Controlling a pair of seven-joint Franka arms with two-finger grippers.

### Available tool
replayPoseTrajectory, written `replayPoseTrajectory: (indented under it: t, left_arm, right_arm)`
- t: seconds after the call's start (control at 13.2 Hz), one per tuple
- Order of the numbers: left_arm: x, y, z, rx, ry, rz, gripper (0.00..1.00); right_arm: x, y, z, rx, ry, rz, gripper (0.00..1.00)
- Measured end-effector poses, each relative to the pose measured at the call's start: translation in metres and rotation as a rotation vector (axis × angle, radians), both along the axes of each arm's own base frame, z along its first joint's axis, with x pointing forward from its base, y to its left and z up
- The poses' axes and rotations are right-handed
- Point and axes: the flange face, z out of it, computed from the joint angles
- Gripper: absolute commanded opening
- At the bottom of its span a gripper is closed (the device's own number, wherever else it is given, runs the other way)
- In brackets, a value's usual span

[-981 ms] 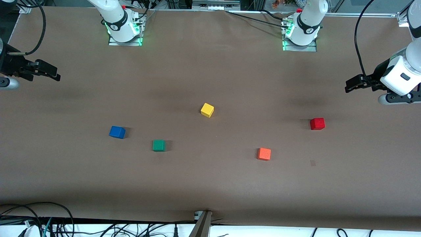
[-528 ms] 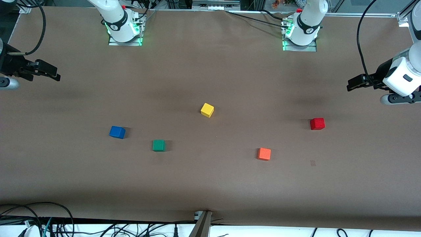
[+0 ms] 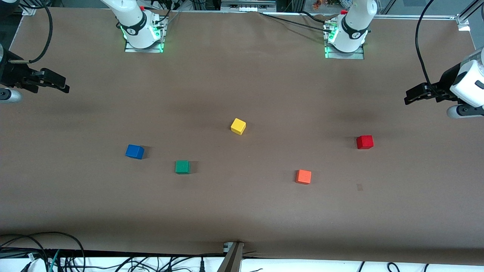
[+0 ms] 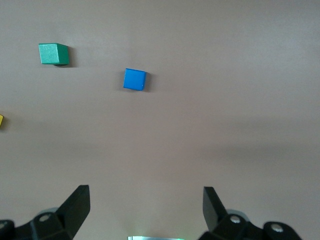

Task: Pass red block to right arm, stack on blue
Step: 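Move the left gripper down over the red cube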

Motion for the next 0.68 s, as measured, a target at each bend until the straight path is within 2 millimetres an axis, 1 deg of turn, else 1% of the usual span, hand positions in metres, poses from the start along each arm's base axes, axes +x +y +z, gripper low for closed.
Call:
replayPoseTrajectory:
  t: [0.23,0.45,0.6,0.68]
  left_arm:
    - [0.001,0.002,0.004,0.001,-0.008,-0.008,1.00]
    - [0.005,0.008,-0.006,-0.002,0.005,-0.013,1.00]
    - [0.010,0.011,-0.023,-0.005,0.008,-0.015,1.00]
    - [0.013,0.011,-0.040,-0.006,0.010,-0.014,1.00]
  right_arm:
    - [0.000,0.000,0.000,0.000,0.000,0.000,1.00]
    - [0.000,0.000,0.000,0.000,0.001,0.000,1.00]
    - [0.000,0.000,0.000,0.000,0.001,0.000,1.00]
    - [0.000,0.000,0.000,0.000,0.001,0.000,1.00]
